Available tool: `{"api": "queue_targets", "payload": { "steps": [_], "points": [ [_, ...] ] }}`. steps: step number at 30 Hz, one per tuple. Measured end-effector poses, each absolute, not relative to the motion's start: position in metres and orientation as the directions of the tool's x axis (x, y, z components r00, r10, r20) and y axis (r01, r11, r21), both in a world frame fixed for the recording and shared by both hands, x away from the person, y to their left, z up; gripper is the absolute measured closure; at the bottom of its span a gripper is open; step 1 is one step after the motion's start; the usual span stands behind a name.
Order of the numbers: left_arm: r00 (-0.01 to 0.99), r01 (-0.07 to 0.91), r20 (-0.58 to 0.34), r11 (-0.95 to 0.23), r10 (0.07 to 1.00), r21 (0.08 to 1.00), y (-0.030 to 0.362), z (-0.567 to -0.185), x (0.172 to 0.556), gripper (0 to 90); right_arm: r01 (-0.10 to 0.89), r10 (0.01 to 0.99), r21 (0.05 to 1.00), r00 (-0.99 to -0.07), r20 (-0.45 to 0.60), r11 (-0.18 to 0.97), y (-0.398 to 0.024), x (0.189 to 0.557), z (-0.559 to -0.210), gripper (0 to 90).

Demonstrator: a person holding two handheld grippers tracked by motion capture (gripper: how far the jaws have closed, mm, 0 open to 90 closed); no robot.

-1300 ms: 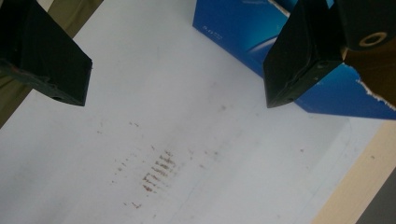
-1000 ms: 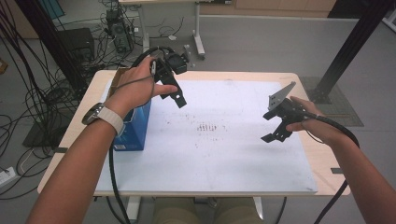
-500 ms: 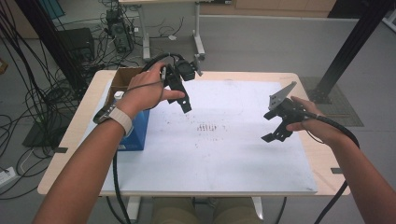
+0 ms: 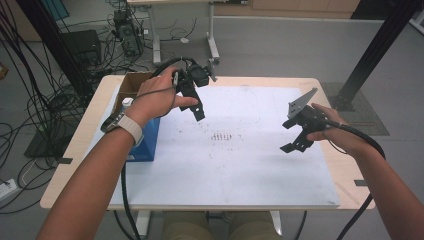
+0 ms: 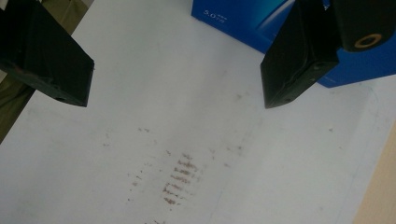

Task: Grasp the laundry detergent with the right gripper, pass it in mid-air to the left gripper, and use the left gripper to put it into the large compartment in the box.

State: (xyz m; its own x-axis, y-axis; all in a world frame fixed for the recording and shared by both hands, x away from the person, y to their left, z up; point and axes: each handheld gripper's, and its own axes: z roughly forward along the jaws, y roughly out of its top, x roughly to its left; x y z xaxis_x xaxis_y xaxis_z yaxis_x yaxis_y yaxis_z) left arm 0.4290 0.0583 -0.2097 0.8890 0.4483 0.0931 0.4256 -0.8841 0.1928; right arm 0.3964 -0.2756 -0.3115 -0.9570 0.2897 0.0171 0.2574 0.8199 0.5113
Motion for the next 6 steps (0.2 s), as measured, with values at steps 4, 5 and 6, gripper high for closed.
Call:
{"api": "queue_targets", "payload": {
  "steps": [4, 5, 6],
  "points": [
    [0.887, 0.428, 0.095, -0.882, 0.452, 0.194, 0.0589, -0.2094, 0.4290, 10.1, 0.261, 0.295, 0.515, -0.955, 0.016, 0.816, -0.2766, 0.3958, -0.3112, 8.0],
    [0.887, 0.429, 0.096, -0.882, 0.453, 0.197, 0.0589, -0.2092, 0.4289, 10.1, 0.262, 0.296, 0.516, -0.955, 0.016, 0.816, -0.2771, 0.3956, -0.3111, 8.0],
    [0.887, 0.430, 0.093, -0.881, 0.453, 0.198, 0.0590, -0.2090, 0.4289, 10.1, 0.261, 0.297, 0.517, -0.955, 0.014, 0.815, -0.2774, 0.3954, -0.3112, 8.0]
  ]
}}
